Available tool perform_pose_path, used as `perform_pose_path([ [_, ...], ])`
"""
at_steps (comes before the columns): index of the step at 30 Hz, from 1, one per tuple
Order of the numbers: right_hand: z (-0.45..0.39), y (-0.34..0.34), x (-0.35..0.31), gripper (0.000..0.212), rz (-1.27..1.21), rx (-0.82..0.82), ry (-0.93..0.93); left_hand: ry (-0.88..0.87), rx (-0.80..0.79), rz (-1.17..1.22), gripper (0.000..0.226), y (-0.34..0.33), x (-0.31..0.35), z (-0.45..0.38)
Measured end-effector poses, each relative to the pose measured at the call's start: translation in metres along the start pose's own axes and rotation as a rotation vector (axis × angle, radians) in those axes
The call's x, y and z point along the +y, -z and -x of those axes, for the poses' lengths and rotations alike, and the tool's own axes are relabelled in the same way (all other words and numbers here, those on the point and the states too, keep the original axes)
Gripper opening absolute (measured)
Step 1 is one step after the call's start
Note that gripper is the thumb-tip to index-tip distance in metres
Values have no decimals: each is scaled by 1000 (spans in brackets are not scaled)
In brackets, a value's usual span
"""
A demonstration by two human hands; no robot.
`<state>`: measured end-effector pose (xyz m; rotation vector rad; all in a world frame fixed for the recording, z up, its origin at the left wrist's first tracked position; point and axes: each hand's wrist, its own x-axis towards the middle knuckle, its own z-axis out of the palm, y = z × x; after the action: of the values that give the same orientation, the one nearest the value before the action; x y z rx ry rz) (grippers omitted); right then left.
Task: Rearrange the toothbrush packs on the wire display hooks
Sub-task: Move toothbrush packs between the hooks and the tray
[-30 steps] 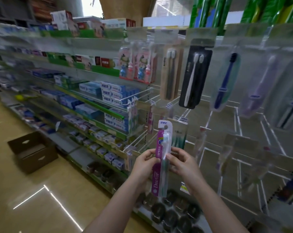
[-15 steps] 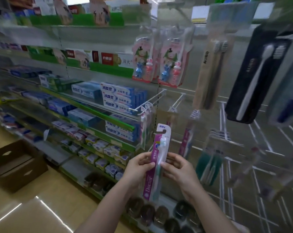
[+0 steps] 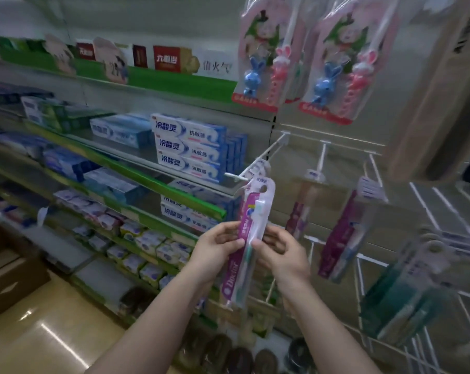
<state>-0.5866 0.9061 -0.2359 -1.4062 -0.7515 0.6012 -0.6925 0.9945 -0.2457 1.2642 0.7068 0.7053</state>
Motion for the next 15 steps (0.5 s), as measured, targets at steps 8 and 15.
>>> perform_pose_path([
  [8, -25, -5, 15, 25, 53, -58, 130, -33, -33, 76, 29, 7, -9, -29],
  [15, -38, -14, 22, 25, 132, -73, 128, -30, 16, 106, 32, 14, -15, -36],
])
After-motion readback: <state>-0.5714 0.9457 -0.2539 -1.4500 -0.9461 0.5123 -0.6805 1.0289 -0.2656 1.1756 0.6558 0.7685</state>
